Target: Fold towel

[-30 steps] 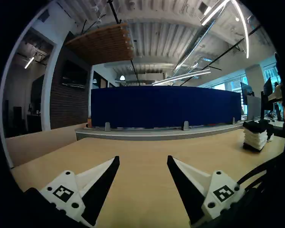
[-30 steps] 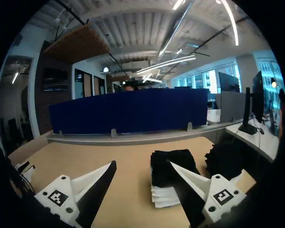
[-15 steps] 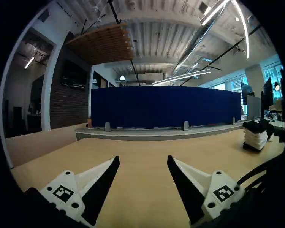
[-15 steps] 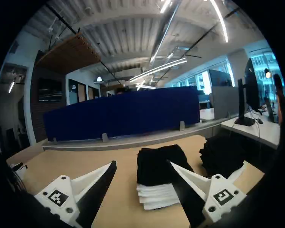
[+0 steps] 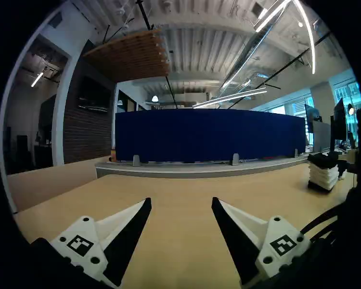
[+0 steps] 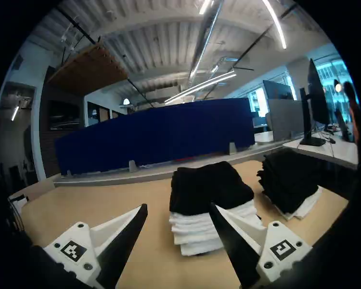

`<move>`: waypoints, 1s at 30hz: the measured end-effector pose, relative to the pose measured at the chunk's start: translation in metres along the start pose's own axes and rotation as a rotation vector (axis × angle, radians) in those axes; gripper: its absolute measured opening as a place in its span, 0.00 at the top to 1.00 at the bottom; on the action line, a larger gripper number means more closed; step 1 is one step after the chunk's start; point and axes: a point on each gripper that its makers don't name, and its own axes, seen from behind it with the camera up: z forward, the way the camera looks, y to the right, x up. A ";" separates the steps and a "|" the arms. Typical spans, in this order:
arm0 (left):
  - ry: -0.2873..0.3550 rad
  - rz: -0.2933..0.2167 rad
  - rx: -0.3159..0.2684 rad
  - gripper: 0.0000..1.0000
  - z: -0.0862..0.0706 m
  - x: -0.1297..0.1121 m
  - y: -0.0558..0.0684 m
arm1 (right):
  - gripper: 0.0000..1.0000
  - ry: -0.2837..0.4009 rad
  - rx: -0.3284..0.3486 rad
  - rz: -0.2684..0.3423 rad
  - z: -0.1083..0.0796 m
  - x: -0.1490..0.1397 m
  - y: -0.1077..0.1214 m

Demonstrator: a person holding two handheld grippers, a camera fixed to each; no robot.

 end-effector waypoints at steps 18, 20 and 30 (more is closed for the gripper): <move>0.000 0.000 0.000 0.07 0.000 0.000 0.000 | 0.00 0.031 -0.002 -0.050 0.003 -0.011 -0.007; 0.000 0.000 0.000 0.07 0.001 0.000 0.000 | 0.00 0.034 -0.001 -0.049 0.003 -0.011 -0.009; 0.000 0.000 0.000 0.07 0.000 0.000 0.000 | 0.00 0.060 -0.002 -0.101 0.000 -0.011 -0.019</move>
